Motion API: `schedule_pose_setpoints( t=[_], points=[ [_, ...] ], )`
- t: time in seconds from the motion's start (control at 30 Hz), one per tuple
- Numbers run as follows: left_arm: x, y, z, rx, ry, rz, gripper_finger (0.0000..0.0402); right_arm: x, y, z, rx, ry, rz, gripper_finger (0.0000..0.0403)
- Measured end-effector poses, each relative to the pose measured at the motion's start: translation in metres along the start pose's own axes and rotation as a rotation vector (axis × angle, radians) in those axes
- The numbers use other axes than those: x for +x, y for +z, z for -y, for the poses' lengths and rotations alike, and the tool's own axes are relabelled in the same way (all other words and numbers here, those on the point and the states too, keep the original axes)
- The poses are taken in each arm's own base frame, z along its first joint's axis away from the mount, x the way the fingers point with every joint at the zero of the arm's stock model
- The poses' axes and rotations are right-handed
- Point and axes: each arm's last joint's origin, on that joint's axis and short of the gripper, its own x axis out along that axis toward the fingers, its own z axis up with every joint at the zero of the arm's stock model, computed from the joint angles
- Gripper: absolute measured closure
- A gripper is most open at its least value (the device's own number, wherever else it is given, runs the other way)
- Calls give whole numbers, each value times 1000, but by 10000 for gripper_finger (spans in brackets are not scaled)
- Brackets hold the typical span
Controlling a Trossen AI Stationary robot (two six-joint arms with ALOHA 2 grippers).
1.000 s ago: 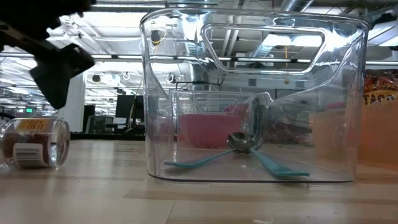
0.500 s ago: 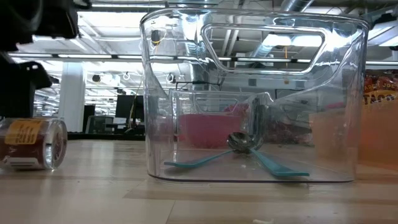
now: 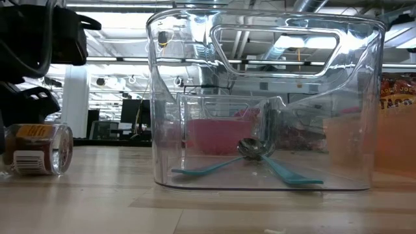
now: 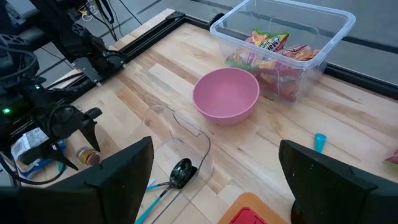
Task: Pick & Place Food Item
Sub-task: Put the brown seasoning bottle into the orange bin
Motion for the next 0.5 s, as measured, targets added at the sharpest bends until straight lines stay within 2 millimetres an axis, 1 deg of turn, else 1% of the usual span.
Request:
schedule_pose_setpoints(
  t=[0.07, 0.13, 0.3, 0.33, 0.5],
  points=[
    [0, 0, 0, 1, 6, 4, 119, 0, 0, 0, 0, 0, 0, 65],
    [1, 0, -1, 5, 12, 1, 137, 0, 0, 0, 0, 0, 0, 65],
    [2, 2, -2, -7, 15, -1, 215, 0, 0, 1, -6, -3, 0, 65],
    [2, 3, -3, -17, 13, -2, 222, 0, 0, 1, -6, -3, 1, 65],
    [0, 18, -5, -145, -64, -14, 222, 0, 0, 1, -8, -3, 1, 65]
  ],
)
